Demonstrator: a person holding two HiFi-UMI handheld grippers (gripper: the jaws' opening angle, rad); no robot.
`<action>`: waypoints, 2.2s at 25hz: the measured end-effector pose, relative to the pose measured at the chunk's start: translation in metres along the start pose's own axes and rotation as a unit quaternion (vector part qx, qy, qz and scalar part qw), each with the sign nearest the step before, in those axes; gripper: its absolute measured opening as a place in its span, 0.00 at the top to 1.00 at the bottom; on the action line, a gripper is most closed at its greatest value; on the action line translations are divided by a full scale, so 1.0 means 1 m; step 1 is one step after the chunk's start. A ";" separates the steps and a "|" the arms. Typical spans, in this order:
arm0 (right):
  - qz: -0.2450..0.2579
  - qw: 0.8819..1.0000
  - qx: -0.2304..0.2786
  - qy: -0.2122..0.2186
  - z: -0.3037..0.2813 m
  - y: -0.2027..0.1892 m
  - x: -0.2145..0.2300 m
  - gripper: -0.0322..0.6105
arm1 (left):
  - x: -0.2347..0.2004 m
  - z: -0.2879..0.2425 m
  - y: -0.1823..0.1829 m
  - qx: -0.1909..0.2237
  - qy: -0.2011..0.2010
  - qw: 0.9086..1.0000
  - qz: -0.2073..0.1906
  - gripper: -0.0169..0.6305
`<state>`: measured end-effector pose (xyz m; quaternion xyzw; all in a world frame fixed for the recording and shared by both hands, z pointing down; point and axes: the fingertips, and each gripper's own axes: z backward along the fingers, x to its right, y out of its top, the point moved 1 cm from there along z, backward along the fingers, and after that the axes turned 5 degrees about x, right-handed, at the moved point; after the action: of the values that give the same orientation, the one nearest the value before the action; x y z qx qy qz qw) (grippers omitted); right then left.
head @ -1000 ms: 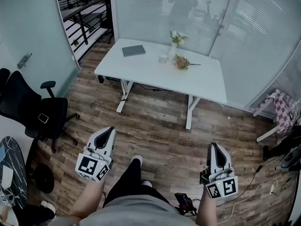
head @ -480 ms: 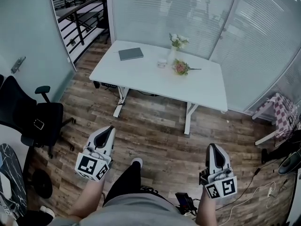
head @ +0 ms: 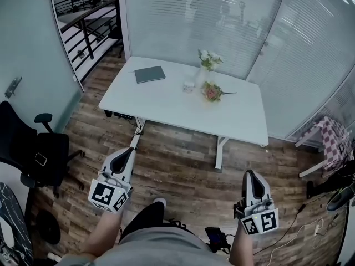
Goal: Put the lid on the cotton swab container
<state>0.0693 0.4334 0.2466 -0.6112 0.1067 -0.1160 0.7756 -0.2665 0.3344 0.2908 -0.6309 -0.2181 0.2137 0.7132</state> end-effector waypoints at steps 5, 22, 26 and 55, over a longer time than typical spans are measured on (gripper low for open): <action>-0.002 1.000 -0.005 -0.007 -0.035 -0.010 0.010 0.91 | -0.022 -0.035 -0.008 -0.005 -0.009 1.000 0.004 0.96; 0.009 0.999 -0.001 -0.031 -0.135 -0.035 0.020 0.91 | -0.105 -0.118 -0.030 -0.008 -0.032 0.999 0.007 0.96; 0.009 1.000 -0.004 -0.026 -0.149 -0.041 0.019 0.91 | -0.117 -0.123 -0.034 -0.009 -0.030 0.999 0.009 0.96; -0.011 1.000 -0.008 0.000 -0.247 -0.074 0.108 0.91 | -0.137 -0.226 -0.055 -0.031 -0.005 0.999 0.005 0.96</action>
<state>0.0918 0.1550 0.2589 -0.6184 0.1009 -0.1232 0.7696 -0.2445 0.0664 0.3153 -0.6530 -0.2244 0.2136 0.6911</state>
